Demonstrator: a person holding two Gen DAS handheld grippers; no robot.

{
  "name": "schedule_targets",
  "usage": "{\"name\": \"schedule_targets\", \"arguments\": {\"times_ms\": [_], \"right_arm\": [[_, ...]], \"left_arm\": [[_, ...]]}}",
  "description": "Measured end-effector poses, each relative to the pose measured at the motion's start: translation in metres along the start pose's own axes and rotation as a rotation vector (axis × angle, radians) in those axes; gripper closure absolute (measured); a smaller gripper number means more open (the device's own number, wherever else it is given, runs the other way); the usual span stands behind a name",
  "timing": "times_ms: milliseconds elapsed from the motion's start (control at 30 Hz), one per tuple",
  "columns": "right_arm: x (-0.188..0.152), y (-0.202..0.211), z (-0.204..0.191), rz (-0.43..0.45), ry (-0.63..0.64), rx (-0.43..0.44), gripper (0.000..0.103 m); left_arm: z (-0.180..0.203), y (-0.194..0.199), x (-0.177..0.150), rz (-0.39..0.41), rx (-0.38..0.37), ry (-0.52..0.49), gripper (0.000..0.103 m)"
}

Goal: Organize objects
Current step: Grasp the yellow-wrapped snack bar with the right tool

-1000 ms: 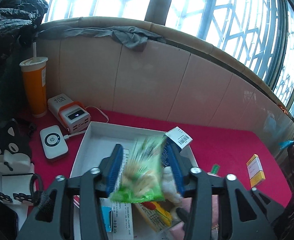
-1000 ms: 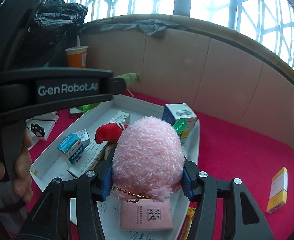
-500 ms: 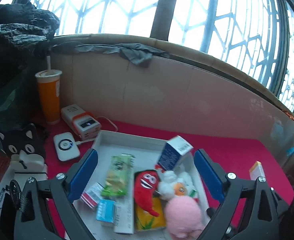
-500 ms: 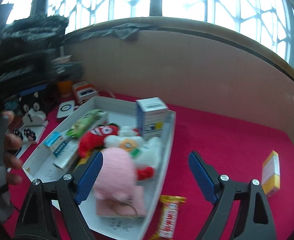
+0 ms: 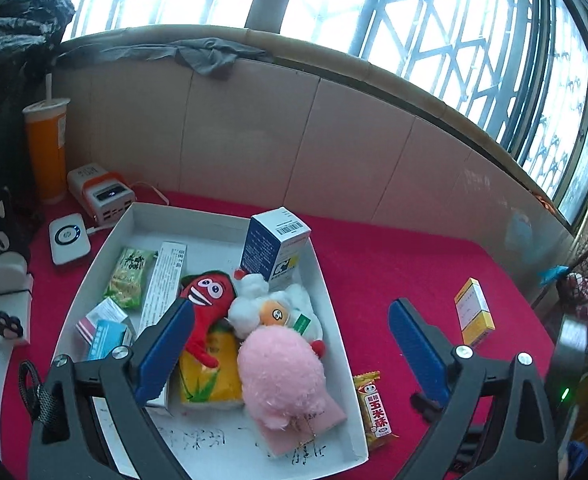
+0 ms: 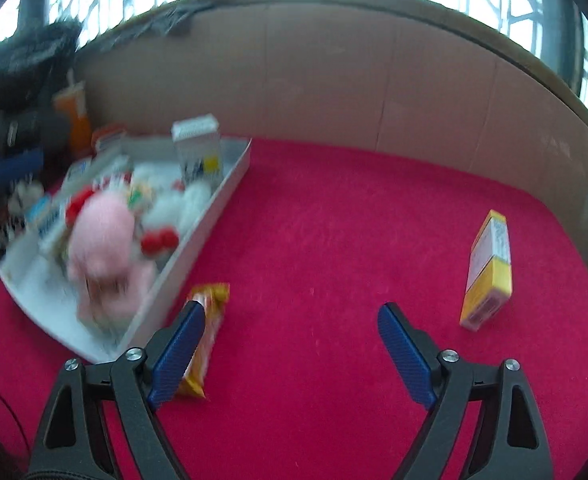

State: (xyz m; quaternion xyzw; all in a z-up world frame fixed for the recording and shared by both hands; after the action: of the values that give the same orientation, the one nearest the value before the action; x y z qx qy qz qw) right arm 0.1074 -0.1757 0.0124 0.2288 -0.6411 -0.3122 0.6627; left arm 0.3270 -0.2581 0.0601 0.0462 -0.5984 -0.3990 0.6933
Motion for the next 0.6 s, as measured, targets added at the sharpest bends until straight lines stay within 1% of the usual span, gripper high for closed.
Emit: {"name": "schedule_targets", "arguments": {"times_ms": [67, 167, 300, 433, 533, 600], "right_arm": [[-0.004, -0.005, -0.004, -0.015, -0.012, 0.018, 0.034], [-0.002, -0.010, -0.014, -0.028, -0.018, 0.053, 0.034], [0.000, -0.015, -0.032, -0.035, 0.024, 0.063, 0.035], [-0.003, -0.024, -0.044, -0.062, 0.052, 0.063, 0.035], [-0.003, -0.027, -0.053, -0.069, 0.066, 0.086, 0.041], [-0.003, -0.028, -0.057, -0.069, 0.080, 0.086, 0.048]], "left_arm": [[-0.003, 0.002, 0.000, 0.006, 0.009, 0.010, 0.006], [-0.007, 0.005, 0.000, 0.012, 0.022, 0.018, 0.006], [-0.012, 0.005, -0.003, 0.010, 0.035, 0.033, 0.006], [-0.015, 0.001, -0.006, -0.002, 0.039, 0.047, 0.006], [-0.012, 0.001, -0.006, -0.004, 0.039, 0.043, 0.006], [-0.007, 0.000, -0.006, -0.007, 0.037, 0.037, 0.006]]}}
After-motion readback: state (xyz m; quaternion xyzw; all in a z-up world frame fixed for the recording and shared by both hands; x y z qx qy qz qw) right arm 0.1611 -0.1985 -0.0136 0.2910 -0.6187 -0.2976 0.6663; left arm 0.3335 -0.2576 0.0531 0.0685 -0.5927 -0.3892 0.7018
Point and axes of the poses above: each gripper's, at about its wrist camera, not at the fingertips, and y roughly against the way its jaws point, z to its right, x to its top, the point moved 8 cm from there along -y, roughly the way its jaws point, and after that the axes turned 1 degree about y, right-handed, at the moved point
